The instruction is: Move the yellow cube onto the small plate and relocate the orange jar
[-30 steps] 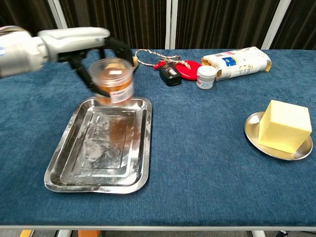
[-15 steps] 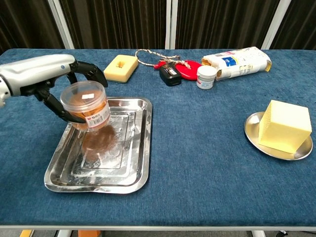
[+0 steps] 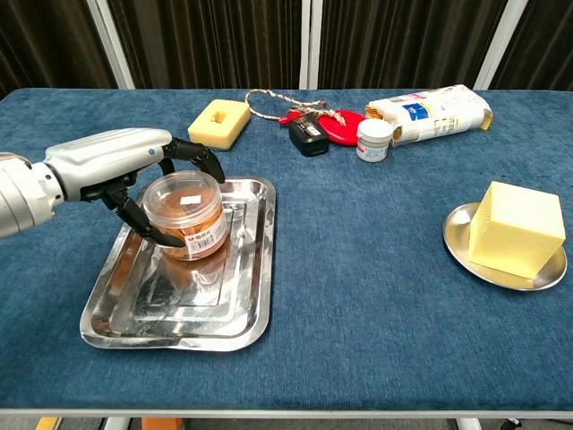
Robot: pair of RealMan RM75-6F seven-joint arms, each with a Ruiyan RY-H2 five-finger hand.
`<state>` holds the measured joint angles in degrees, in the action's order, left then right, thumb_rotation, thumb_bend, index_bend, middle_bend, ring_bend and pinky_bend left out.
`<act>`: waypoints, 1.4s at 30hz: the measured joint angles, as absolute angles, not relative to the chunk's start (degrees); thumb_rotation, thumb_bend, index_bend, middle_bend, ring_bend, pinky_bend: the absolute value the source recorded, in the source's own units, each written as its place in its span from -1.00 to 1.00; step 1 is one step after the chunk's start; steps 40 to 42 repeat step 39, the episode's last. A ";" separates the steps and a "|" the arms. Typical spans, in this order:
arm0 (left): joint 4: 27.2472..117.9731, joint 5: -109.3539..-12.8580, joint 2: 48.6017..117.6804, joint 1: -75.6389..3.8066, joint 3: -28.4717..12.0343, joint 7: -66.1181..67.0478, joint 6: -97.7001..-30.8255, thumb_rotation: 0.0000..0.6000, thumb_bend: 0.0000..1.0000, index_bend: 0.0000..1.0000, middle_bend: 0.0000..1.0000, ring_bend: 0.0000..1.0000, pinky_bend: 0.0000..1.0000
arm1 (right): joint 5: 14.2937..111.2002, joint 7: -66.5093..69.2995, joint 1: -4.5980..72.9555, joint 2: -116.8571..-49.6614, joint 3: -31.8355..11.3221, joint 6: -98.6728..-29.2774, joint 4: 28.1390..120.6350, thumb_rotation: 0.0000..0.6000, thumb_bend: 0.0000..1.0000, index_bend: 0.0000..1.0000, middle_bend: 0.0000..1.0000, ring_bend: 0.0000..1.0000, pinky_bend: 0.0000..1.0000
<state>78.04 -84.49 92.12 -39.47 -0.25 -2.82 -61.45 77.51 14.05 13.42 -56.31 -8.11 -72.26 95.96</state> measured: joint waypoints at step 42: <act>92.19 -79.99 71.50 -9.47 4.42 17.03 -91.43 1.00 -0.94 -0.71 -0.79 -0.92 -0.53 | 86.41 -5.23 3.90 -68.41 -1.78 -88.71 86.77 1.00 -0.91 -1.00 -1.00 -1.00 -1.00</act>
